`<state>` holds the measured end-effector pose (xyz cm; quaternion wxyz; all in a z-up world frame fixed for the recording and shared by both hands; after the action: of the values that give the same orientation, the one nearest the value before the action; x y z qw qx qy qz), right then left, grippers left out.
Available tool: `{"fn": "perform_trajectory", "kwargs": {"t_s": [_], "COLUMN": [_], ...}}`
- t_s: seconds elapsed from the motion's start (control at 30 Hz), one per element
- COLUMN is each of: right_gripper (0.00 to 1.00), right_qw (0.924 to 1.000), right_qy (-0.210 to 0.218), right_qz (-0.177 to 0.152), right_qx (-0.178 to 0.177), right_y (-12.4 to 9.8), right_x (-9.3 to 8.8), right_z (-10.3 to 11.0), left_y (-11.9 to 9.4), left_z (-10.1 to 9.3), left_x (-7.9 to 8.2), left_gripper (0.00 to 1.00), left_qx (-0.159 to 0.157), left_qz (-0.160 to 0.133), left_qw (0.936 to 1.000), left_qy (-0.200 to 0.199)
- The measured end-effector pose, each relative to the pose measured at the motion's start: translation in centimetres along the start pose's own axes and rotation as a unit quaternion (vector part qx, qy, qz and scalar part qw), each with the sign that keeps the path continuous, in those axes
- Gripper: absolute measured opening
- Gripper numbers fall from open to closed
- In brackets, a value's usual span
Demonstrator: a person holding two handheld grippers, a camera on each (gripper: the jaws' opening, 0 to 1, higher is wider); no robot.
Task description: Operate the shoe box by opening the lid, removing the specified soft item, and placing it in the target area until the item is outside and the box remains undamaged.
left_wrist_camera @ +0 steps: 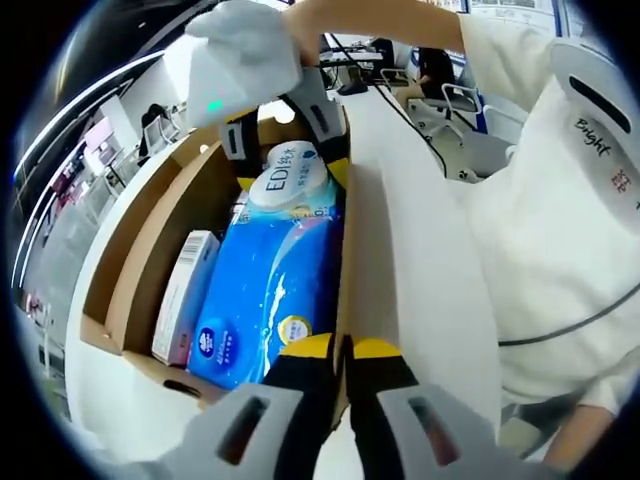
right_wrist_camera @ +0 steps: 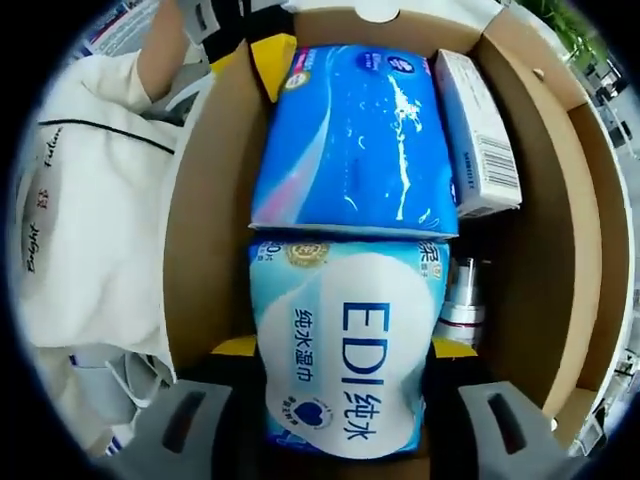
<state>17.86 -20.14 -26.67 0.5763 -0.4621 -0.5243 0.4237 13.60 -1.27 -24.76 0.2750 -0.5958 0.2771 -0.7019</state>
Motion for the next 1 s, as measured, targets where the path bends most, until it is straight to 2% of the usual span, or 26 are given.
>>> {"fn": "perform_trajectory", "kwargs": {"t_s": [0.1, 0.2, 0.3, 0.53, 0.73, 1.0], "right_gripper": [0.67, 0.69, 0.69, 0.69, 0.68, 0.63], "right_qw": [0.9999, 0.9996, 0.9998, 0.9999, 0.9997, 0.9998], "right_qy": [0.01, 0.019, 0.016, 0.012, 0.018, 0.018], "right_qz": [-0.001, -0.019, -0.009, 0.005, -0.007, 0.007], "right_qx": [-0.006, -0.001, -0.011, -0.008, -0.012, -0.003], "right_y": [0.9, 1.0, 1.2, 1.2, 1.2, 0.9], "right_x": [-0.2, -0.4, -0.2, -0.2, -0.4, -0.2], "right_z": [-0.3, -0.5, 0.0, 0.1, 0.3, 0.4], "left_y": [0.0, 0.0, 0.0, -0.1, -0.1, -0.1], "left_z": [0.0, 0.0, 0.0, -0.1, -0.1, 0.0], "left_x": [0.0, 0.0, 0.0, 0.0, -0.1, -0.1], "left_gripper": [0.04, 0.04, 0.03, 0.04, 0.04, 0.03], "left_qx": [0.001, 0.001, -0.002, 0.005, 0.002, -0.005], "left_qz": [-0.001, -0.001, 0.0, -0.004, -0.003, -0.002], "left_qw": [1.0, 1.0, 1.0, 1.0, 1.0, 1.0], "left_qy": [0.001, 0.004, 0.003, 0.007, 0.009, 0.004]}}
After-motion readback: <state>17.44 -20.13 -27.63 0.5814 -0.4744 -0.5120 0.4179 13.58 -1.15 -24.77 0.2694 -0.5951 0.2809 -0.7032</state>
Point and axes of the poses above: the point that each gripper's makers call its tool centre point, and the gripper's own axes: y roughly forward along the fingers, z roughly to its left, x roughly out of its top, the point moved 7 cm from there along -y, roughly backward along the fingers, and after that the axes turned 8 degrees about -z, right-handed, at the moved point
